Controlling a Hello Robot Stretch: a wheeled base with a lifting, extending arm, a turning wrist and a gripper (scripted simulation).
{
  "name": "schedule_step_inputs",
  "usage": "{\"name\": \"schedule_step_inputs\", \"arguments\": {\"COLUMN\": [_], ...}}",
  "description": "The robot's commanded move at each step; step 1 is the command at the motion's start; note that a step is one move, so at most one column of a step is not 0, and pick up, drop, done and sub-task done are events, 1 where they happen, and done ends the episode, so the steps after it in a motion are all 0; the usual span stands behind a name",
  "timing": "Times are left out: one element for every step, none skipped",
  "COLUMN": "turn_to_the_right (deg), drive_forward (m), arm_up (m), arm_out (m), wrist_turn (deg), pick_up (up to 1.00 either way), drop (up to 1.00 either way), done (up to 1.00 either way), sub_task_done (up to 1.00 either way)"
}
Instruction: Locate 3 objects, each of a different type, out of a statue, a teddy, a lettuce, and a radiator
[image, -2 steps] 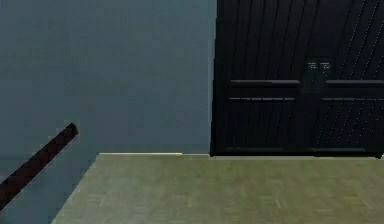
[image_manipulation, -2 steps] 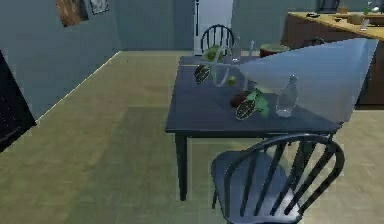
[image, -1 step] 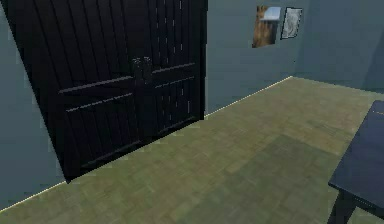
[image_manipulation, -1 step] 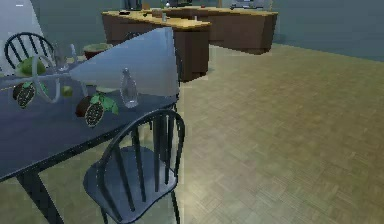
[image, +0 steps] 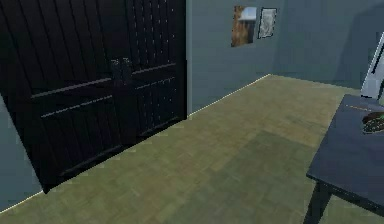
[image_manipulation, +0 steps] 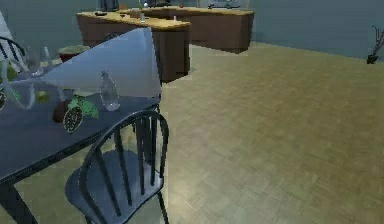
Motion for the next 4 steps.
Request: {"name": "schedule_step_inputs", "arguments": {"turn_to_the_right": [0.0, 39.0, 0.0, 3.0], "drive_forward": [1.0, 0.0, 1.0, 0.0], "arm_up": [0.0, 0.0, 0.0, 0.0], "arm_out": [0.0, 0.0, 0.0, 0.0], "wrist_turn": [0.0, 0.0, 0.0, 0.0], "pick_up": [0.0, 0.0, 0.0, 0.0], "drop": [0.0, 0.0, 0.0, 0.0], "done": [0.0, 0.0, 0.0, 0.0], "sub_task_done": [0.0, 0.0, 0.0, 0.0]}}
